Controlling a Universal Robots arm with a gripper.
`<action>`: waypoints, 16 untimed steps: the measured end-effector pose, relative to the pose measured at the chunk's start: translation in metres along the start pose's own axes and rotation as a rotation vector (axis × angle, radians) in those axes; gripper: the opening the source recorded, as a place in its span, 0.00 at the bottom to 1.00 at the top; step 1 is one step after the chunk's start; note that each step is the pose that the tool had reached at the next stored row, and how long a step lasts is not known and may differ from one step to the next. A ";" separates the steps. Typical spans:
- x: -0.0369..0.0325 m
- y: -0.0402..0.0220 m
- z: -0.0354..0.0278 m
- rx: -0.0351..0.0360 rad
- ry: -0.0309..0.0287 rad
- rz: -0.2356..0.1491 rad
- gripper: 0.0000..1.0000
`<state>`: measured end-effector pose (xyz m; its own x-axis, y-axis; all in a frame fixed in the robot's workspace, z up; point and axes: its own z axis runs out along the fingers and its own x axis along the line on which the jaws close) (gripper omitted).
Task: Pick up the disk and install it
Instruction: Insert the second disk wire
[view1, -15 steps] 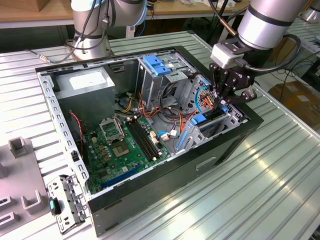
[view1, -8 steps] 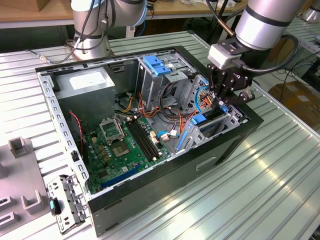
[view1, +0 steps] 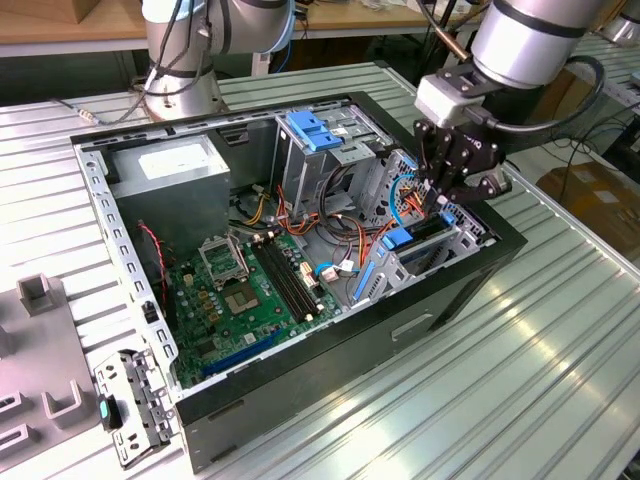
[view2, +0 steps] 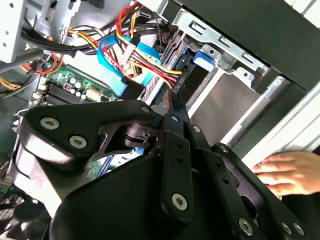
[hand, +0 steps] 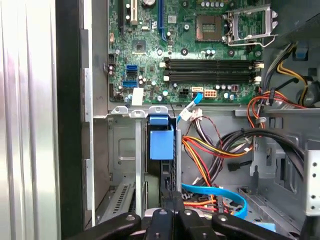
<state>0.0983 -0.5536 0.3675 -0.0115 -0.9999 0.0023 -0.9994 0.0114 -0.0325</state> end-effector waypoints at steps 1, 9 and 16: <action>-0.0013 -0.0002 -0.0087 -0.0001 0.0002 0.000 0.11; -0.0298 -0.0019 -0.0361 -0.0034 0.0187 -0.001 0.11; -0.0470 -0.0083 -0.0286 -0.0367 0.0746 -0.002 0.11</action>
<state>0.1062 -0.5066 0.3962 -0.0101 -0.9970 0.0768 -0.9999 0.0104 0.0043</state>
